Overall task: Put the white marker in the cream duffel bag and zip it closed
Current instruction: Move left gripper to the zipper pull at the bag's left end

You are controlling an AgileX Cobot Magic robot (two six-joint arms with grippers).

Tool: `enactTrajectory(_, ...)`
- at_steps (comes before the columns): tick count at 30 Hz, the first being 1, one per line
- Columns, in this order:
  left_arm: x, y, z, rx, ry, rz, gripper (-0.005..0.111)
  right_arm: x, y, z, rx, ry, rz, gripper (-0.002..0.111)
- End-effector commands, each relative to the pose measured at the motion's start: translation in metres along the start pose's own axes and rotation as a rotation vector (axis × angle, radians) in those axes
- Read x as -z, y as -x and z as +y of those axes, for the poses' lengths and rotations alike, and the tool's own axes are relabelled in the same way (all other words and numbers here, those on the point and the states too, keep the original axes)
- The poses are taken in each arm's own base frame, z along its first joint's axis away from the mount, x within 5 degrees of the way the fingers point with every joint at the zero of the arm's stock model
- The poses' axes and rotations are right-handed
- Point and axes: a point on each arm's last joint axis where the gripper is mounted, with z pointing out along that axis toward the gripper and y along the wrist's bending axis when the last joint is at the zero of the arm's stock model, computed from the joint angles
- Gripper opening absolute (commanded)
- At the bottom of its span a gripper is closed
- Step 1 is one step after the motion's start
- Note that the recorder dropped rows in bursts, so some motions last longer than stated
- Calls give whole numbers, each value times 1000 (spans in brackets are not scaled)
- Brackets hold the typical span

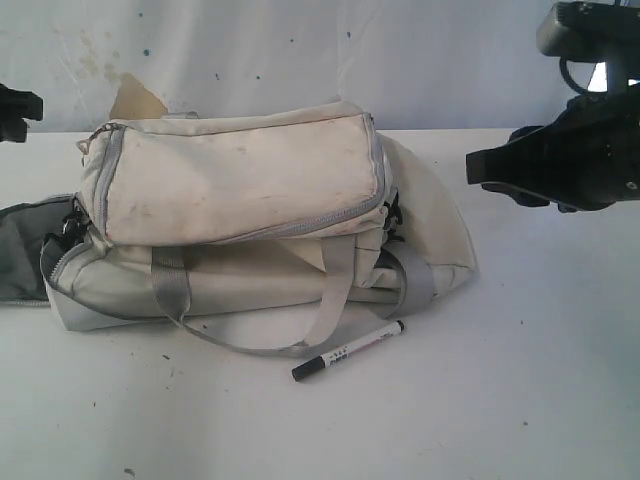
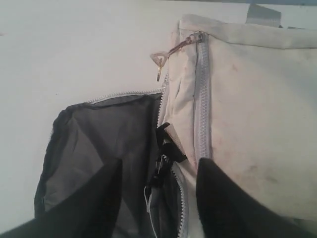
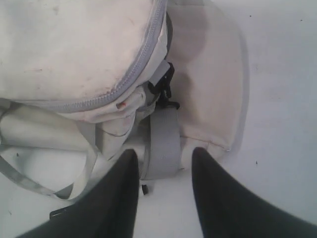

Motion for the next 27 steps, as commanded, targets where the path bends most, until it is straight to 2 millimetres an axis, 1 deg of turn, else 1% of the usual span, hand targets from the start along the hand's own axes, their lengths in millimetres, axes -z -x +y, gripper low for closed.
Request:
enactTrajectory(1, -31, 14, 4, -13, 12, 29, 68, -1, 1, 1, 12, 6, 12, 34)
enactTrajectory(2, -40, 16, 6, -7, 12, 35, 72, -1, 0, 1, 12, 6, 14, 34)
enactTrajectory(3, -44, 21, 10, 2, 17, 30, 71, -1, 0, 1, 12, 6, 14, 34)
enactTrajectory(4, -58, 28, 16, 45, 10, 32, 70, -1, 0, 1, 12, 6, 14, 34)
enactTrajectory(7, -79, 33, 28, 108, -5, 76, 67, -1, 0, 1, 12, 6, 17, 34)
enactTrajectory(9, -95, 38, 39, 154, -58, 102, 67, -1, 0, 1, 12, 7, 21, 34)
enactTrajectory(10, -99, 40, 41, 162, -88, 105, 67, -1, 0, 1, 12, 7, 24, 34)
enactTrajectory(12, -111, 43, 45, 230, -200, 109, 67, -1, 0, 1, 12, 7, 24, 34)
enactTrajectory(13, -120, 45, 47, 245, -291, 85, 67, -1, -1, 1, 12, 8, 28, 34)
enactTrajectory(15, -130, 48, 51, 279, -374, 18, 67, -1, -3, 1, 12, 11, 49, 34)
enactTrajectory(18, -145, 47, 53, 205, -389, -58, 67, 0, -5, 2, 13, 15, 73, 34)
enactTrajectory(21, -163, 36, 54, 131, -397, -52, 67, 0, -5, 2, 13, 14, 69, 34)
enactTrajectory(22, -169, 32, 55, 73, -386, -55, 67, 0, -5, 2, 13, 14, 69, 34)
enactTrajectory(24, -175, 29, 59, -20, -374, -68, 67, 0, -5, 2, 13, 14, 69, 34)
enactTrajectory(27, -177, 27, 60, -125, -364, -83, 67, 0, -5, 2, 13, 15, 71, 34)
